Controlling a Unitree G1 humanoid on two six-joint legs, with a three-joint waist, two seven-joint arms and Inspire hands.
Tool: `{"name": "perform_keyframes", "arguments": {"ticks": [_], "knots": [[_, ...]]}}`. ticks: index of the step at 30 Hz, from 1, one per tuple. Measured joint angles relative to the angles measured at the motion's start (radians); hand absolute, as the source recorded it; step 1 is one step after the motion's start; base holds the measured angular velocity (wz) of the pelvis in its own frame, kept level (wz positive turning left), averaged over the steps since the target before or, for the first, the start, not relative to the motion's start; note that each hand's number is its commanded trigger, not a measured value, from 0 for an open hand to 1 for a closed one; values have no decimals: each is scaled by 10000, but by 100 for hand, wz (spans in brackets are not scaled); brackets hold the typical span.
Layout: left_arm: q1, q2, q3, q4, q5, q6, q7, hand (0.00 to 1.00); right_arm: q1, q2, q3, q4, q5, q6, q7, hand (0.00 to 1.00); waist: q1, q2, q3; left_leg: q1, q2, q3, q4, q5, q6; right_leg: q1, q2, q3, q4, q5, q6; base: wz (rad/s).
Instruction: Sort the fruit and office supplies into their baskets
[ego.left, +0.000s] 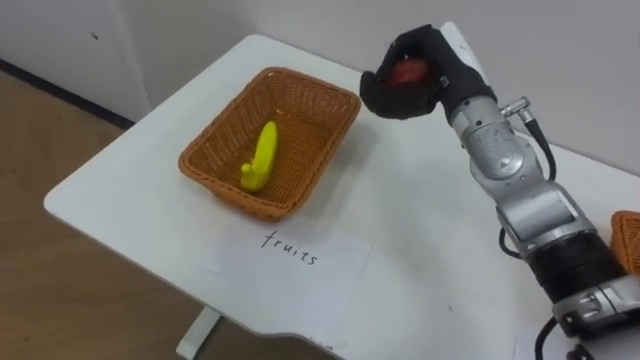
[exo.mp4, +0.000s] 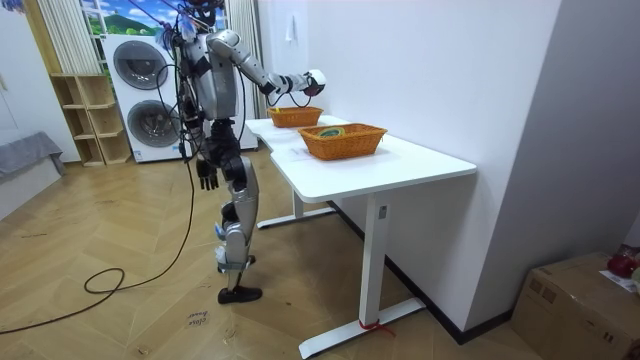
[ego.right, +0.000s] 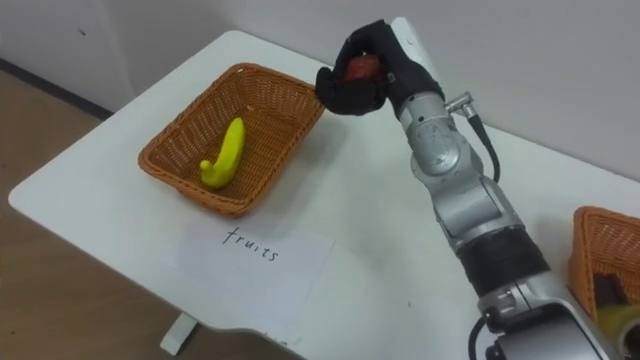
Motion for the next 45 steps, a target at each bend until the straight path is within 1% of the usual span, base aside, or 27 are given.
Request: {"name": "perform_keyframes", "arguments": {"ticks": [4,6,14,20,23,25,27,30,33,36,38,41,45], "knots": [[20,40,106,-3,-2,2,1,0,0,10,127,-20,-113,46,1,100,43,-5,54,-33,-5,-39,-39,-1,-1,-3,1,-61,0,0,1,3],[61,52,109,0,-3,14,1,0,0,7,131,-29,-312,92,-1,100,165,6,70,-34,-7,-39,-37,-2,-2,-11,4,-56,-6,-1,1,0],[124,79,184,-13,-4,90,-93,0,-4,21,140,-29,-412,92,-370,100,354,6,70,-25,-5,-59,-17,-1,-2,-15,-2,-71,-7,-1,2,0],[182,71,196,-289,81,207,-93,0,-5,22,142,-17,-446,103,-527,100,527,56,104,-47,-9,-69,-22,-1,-2,-28,-4,-80,-1,-4,6,0],[265,60,289,-364,288,298,-94,0,-5,27,142,-4,-457,244,-527,100,580,52,101,-56,-17,-85,-17,-1,-2,-29,-5,-94,2,-5,8,0],[332,56,291,-399,343,352,-94,0,-4,38,176,7,-457,408,-529,100,662,50,100,-51,-19,-72,-18,-1,-2,-37,-10,-110,4,-5,9,-2],[362,36,347,-399,519,426,-93,0,-4,150,180,8,-471,599,-527,100,764,43,95,-68,-19,-102,-17,-1,-2,-41,-13,-213,6,-6,9,2],[383,32,365,-426,609,530,-91,0,-4,377,188,9,-479,714,-522,100,803,22,81,-97,-52,-279,-2,9,-12,-2,-25,-403,6,-12,19,17],[423,-15,365,-484,609,585,-91,0,-4,483,189,9,-478,737,-501,100,896,9,72,-100,-81,-351,15,9,-11,56,-41,-526,2,-18,29,12],[462,-64,377,-565,604,620,-91,0,-4,483,189,9,-479,739,-499,100,1000,-12,60,-98,-124,-524,31,9,-9,120,-58,-600,-1,-32,51,14],[459,-81,377,-574,601,632,-91,0,-4,484,189,9,-479,739,-497,100,1037,-28,51,-98,-127,-543,39,9,-9,140,-55,-628,-1,-32,52,8],[466,-129,383,-574,600,629,-91,0,-4,484,195,9,-482,739,-497,100,1055,-31,53,-97,-129,-562,57,9,-10,184,-54,-713,-2,-33,53,5],[465,-125,515,-589,608,626,-104,0,-4,484,370,7,-649,739,-501,100,1058,-73,67,-179,-138,-650,43,7,-13,201,-41,-699,-9,-43,68,3]]}}
